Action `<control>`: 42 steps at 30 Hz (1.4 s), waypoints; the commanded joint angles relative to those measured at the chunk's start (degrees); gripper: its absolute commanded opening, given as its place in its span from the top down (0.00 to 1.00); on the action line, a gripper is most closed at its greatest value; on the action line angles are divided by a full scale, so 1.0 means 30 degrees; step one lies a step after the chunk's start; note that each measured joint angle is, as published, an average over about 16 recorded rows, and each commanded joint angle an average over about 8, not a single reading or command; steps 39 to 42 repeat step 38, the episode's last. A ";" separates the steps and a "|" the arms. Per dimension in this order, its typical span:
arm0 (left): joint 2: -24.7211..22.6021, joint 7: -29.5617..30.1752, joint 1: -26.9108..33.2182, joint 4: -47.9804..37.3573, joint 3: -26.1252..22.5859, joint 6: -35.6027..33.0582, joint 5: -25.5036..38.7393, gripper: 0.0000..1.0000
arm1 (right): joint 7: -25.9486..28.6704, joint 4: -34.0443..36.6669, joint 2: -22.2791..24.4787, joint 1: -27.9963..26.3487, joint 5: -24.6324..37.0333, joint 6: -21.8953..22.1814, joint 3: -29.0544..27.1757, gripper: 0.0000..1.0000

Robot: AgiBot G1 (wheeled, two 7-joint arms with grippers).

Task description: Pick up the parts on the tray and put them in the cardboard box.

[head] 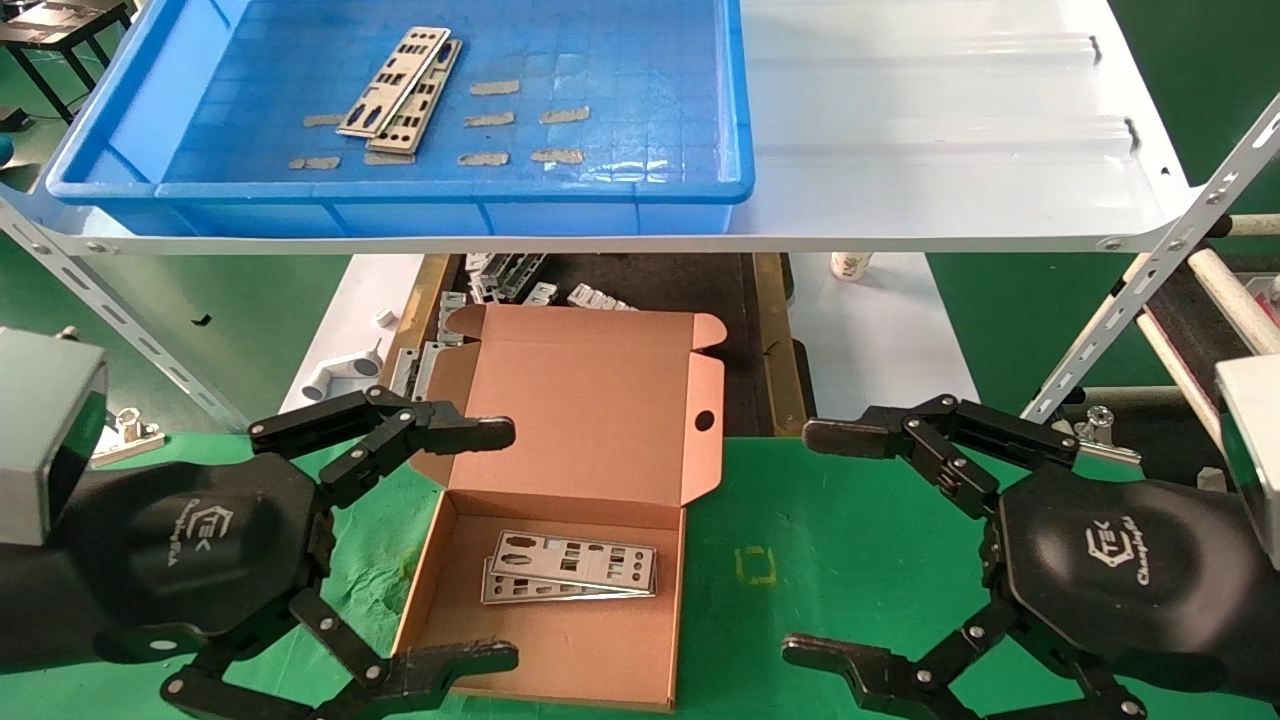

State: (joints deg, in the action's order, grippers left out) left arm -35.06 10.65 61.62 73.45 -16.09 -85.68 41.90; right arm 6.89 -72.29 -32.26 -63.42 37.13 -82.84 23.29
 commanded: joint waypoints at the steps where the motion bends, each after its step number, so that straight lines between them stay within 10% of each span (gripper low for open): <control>1: 0.0000 0.0000 0.0000 0.0000 0.0000 0.0000 0.0000 0.00 | 0.0000 0.0000 0.0000 0.0000 0.0000 0.0000 0.0000 0.00; 42: 0.0000 0.0000 0.0000 0.0000 0.0000 0.0000 0.0000 0.00 | 0.0000 0.0000 0.0000 0.0000 0.0000 0.0000 0.0000 0.00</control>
